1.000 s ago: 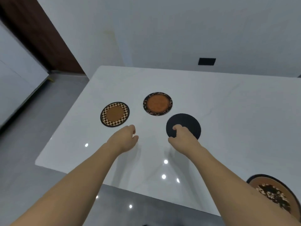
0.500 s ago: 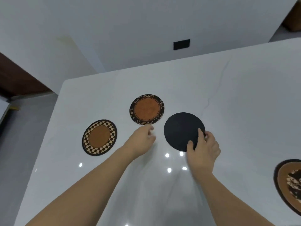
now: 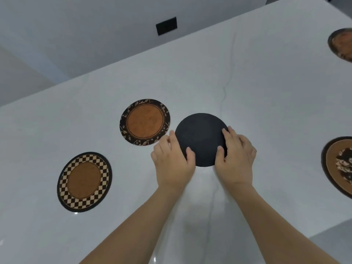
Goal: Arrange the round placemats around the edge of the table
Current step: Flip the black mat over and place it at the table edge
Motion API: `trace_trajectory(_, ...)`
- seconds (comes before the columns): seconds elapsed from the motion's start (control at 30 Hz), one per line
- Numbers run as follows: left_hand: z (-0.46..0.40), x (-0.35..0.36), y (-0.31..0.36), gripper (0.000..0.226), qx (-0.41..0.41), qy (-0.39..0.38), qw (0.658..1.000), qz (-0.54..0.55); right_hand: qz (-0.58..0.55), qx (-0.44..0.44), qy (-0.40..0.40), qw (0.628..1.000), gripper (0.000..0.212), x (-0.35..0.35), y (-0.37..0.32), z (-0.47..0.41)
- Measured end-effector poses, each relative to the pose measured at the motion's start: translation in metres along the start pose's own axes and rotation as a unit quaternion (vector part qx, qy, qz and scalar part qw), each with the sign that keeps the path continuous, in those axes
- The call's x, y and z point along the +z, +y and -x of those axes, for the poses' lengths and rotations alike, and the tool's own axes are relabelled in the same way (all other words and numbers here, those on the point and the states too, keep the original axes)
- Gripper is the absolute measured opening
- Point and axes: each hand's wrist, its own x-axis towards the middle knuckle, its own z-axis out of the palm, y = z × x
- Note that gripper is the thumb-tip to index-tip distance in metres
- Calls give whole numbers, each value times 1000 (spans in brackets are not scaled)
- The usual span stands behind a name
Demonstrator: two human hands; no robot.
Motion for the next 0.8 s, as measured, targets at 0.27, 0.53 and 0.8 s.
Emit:
trace_trajectory(0.27, -1, -5, -5, 47, 74, 2, 992, 101, -108, -7, 36, 993, 58, -11, 2, -1)
trace_trajectory(0.53, 2, -5, -11, 58, 82, -25, 966, 243, -119, 16, 61, 991, 36, -6, 4, -5)
trace_trajectory(0.8, 19, -61, -24, 30, -33, -21, 866, 498, -414, 135, -19, 900, 19, -46, -24, 13)
